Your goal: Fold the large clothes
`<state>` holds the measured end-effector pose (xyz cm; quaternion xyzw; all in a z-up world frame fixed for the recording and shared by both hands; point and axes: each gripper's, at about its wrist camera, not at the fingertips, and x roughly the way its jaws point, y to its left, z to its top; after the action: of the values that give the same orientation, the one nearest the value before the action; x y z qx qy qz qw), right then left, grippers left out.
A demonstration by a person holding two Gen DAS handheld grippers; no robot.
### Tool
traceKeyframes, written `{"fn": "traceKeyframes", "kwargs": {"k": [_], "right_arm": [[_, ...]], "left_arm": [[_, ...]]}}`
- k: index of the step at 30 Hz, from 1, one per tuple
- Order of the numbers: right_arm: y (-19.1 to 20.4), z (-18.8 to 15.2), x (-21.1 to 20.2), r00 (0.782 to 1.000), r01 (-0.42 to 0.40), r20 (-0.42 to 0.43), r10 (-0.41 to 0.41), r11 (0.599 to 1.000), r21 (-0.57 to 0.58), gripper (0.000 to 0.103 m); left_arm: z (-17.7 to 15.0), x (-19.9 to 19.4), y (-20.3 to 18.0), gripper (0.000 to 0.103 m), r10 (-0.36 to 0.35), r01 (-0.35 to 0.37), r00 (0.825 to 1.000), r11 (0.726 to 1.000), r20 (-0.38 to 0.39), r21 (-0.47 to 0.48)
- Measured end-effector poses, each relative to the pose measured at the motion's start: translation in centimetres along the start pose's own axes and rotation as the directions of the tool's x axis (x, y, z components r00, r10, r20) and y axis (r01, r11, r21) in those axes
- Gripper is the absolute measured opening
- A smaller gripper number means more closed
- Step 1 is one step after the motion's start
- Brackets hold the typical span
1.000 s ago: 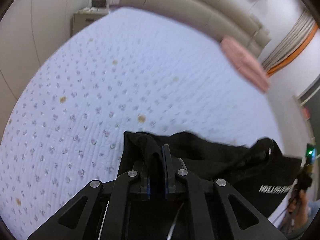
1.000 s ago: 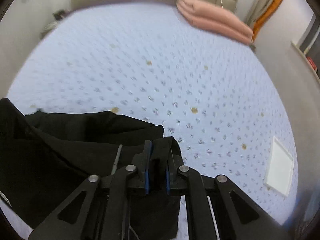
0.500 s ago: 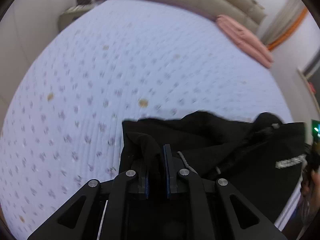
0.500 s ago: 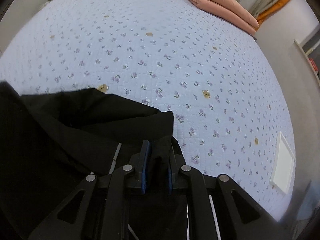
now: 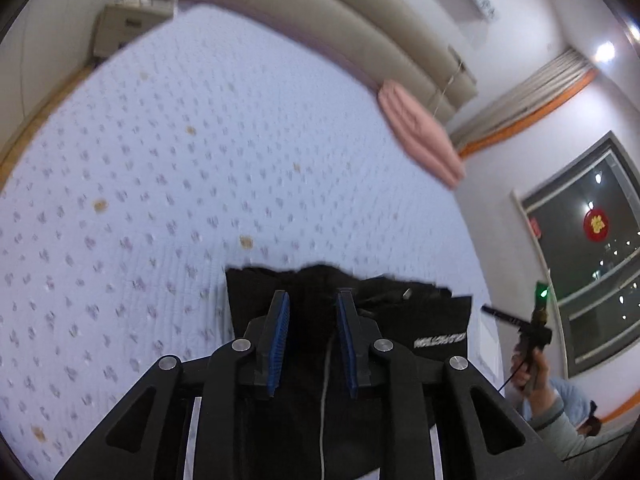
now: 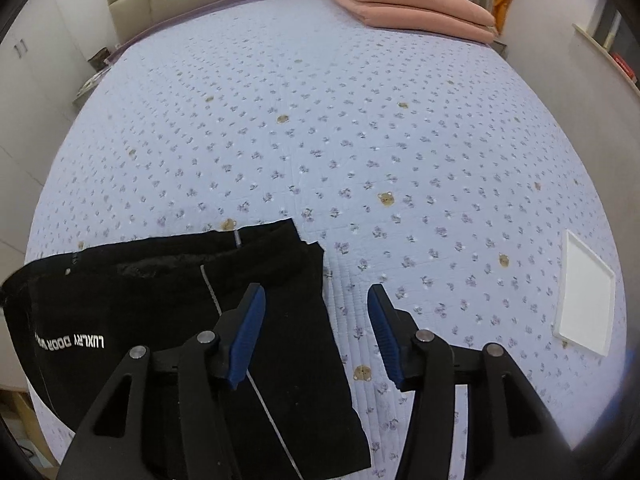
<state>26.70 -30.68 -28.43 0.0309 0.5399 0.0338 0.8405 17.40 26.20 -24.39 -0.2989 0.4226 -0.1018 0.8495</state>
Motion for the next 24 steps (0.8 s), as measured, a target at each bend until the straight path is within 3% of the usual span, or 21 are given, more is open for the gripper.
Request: {"fn": "traceKeyframes", "kwargs": {"k": [7,14,17,21,24], "right_arm": [[1.3,0.8,4.8,0.998,-0.067,-0.022,0.066,0.995,-0.073,0.054],[0.8,2.1,9.4,0.991,-0.127,-0.064,0.12,0.983,-0.131,0.06],[0.8,2.3,10.7,0.989,-0.142,-0.064,0.134,0.98,-0.143,0.06],[1.1,2.3,11.4,0.984,-0.171,-0.075,0.16,0.97,-0.172,0.06],[1.7,2.4,12.5,0.976,-0.208,-0.103,0.191,0.96,-0.189,0.06]], "left_arm": [[-1.5,4.0,1.3,0.027,0.144,-0.144,0.985,0.99,-0.097,0.013],[-2.0,9.3,4.1,0.027,0.162,-0.166,0.974,0.986,-0.158,-0.011],[-2.0,10.7,5.5,0.027,0.109,-0.123,0.978,0.99,-0.179,-0.068],[-1.9,11.8,6.9,0.028,-0.021,-0.005,0.984,0.989,-0.174,-0.146],[-1.6,12.9,7.7,0.031,-0.107,0.07,0.974,0.98,-0.201,-0.185]]}}
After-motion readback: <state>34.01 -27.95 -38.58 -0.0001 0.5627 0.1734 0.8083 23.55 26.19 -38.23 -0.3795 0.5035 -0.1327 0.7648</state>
